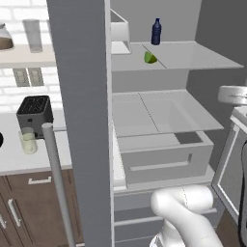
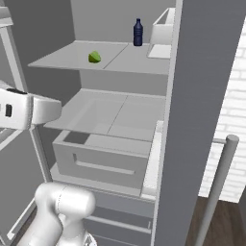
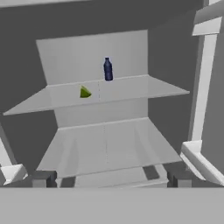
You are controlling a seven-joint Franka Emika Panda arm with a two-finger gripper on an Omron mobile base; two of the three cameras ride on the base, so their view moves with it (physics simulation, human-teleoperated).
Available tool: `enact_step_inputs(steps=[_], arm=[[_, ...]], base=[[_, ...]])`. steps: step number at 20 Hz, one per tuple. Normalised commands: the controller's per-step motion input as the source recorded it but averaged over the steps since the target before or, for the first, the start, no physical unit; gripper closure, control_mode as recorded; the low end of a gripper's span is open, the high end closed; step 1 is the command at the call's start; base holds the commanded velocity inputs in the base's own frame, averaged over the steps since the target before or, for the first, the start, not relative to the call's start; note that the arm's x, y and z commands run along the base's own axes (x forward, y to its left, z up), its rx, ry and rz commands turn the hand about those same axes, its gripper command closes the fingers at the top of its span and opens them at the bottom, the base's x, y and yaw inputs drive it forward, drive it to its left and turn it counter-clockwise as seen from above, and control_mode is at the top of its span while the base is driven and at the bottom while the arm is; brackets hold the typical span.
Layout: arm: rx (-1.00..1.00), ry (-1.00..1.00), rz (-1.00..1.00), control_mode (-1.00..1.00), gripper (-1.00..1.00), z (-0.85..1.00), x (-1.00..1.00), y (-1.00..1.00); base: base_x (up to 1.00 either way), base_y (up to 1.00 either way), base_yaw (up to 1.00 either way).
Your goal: Grab a lemon wedge from the fridge and one ice cube from the ice bowl, and put them in the glass of lemonade.
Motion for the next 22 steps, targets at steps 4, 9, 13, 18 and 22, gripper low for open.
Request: enact_step_inputs(steps=[4, 9, 13, 18, 22], arm=[[0.0, 0.12, 0.27, -1.0, -1.0, 0.24, 0.22, 0.0], [-0.1, 0.15, 0.07, -1.0, -1.0, 0.31, 0.67, 0.61], [-0.17, 0.12, 0.0, -1.0, -1.0, 0.15, 0.97, 0.98], [0.03, -0.06, -0.05, -1.0, -1.0, -0.18, 0.86, 0.26], [0.08, 0.0, -0.01, -1.0, -1.0, -0.03, 0.73, -0.68]], base=[[0.0, 0.0, 0.0], [0.0, 0.0, 0.0], [0.0, 0.0, 0.0], [0.0, 0.0, 0.0], [0.0, 0.0, 0.0]])
